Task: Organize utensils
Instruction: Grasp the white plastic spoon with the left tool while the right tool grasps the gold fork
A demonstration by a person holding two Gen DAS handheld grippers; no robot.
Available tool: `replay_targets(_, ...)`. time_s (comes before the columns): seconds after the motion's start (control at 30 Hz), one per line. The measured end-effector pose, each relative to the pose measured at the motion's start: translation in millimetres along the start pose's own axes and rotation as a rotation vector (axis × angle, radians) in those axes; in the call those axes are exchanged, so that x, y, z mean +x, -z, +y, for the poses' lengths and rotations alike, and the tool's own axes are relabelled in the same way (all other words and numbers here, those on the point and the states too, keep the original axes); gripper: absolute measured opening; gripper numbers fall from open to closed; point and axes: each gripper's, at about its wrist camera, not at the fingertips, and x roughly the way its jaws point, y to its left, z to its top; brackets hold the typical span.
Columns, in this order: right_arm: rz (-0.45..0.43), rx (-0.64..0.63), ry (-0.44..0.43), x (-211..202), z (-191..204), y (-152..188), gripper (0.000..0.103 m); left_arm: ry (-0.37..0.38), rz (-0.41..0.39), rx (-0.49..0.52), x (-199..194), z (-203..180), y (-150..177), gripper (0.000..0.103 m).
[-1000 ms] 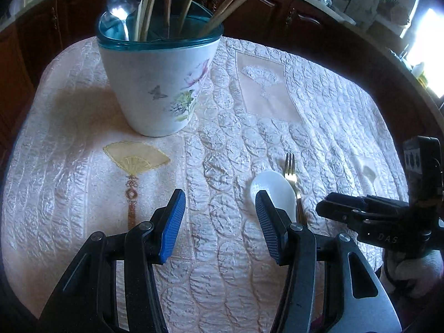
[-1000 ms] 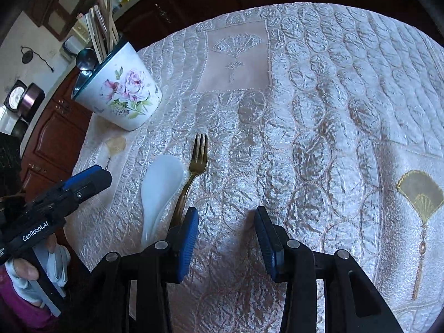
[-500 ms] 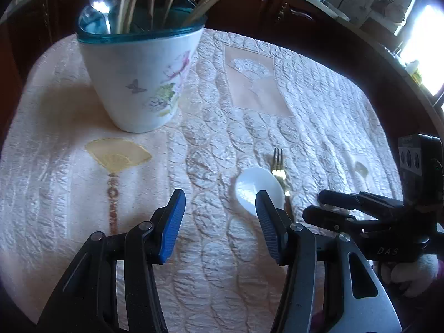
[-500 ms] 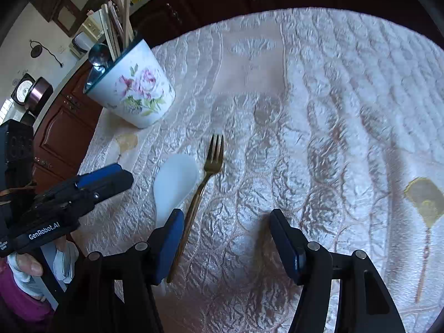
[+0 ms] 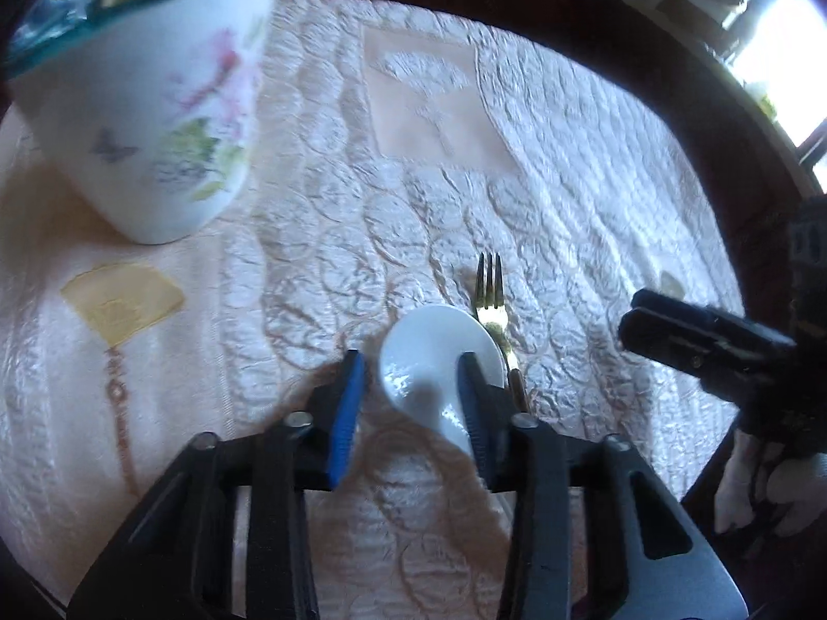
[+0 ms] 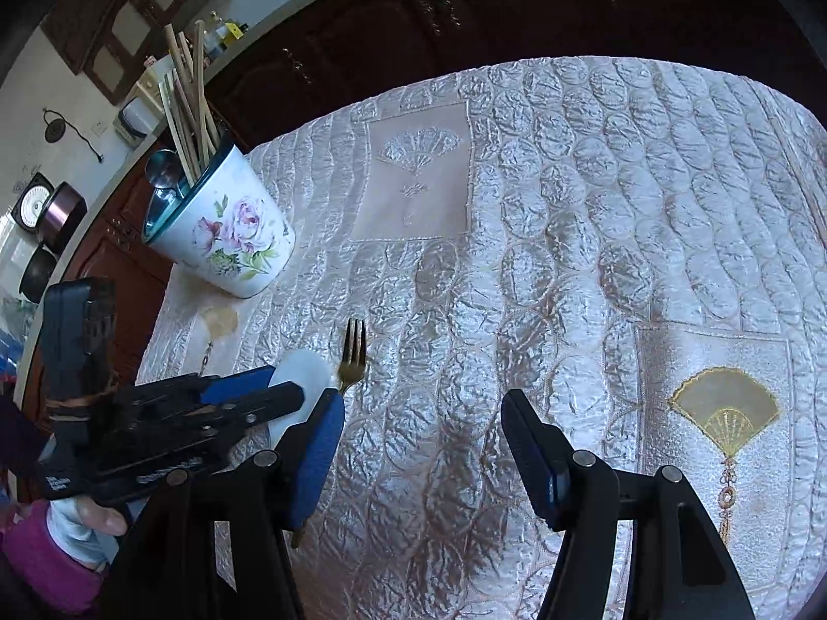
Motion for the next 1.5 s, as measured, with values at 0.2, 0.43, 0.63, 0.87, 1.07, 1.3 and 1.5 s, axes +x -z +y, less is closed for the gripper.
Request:
replay_targets(0.2, 0.014, -0.02, -0.024, 10.6, 7.1, -9.2, 0.042, 0.023, -0.013, -0.025, -1.4, 3.0, -2.8, 0.01)
replay_targets(0.43, 0.063, -0.124, -0.039, 45.6, 26.5, -24.0, 0.037, 0.022, -0.046, -0.041, -26.9, 28.9, 6.5, 0.005)
replay_targets(0.63, 0.095, -0.215, -0.054, 66.8, 37.5, -34.2, 0.037, 0.023, -0.059, -0.063, -45.3, 48.9, 8.9, 0.003)
replay_targets(0.87, 0.115, -0.257, -0.078, 75.1, 46.2, -35.4, 0.006, 0.0, -0.044, -0.097, -44.8, 67.5, 14.4, 0.003)
replay_targets(1.07, 0.112, -0.242, -0.066, 55.3, 38.1, -23.0, 0.004, 0.009, -0.005, -0.076, -32.4, 60.2, 12.8, 0.01)
replay_targets(1.3, 0.081, -0.174, -0.089, 47.4, 20.2, -22.4, 0.005, 0.016, 0.006, -0.075, -20.4, 51.3, 10.1, 0.019)
replay_targets(1.5, 0.099, -0.184, -0.118, 58.7, 19.3, -24.8, 0.012, 0.01, 0.003, -0.055, -21.7, 52.2, 9.9, 0.012)
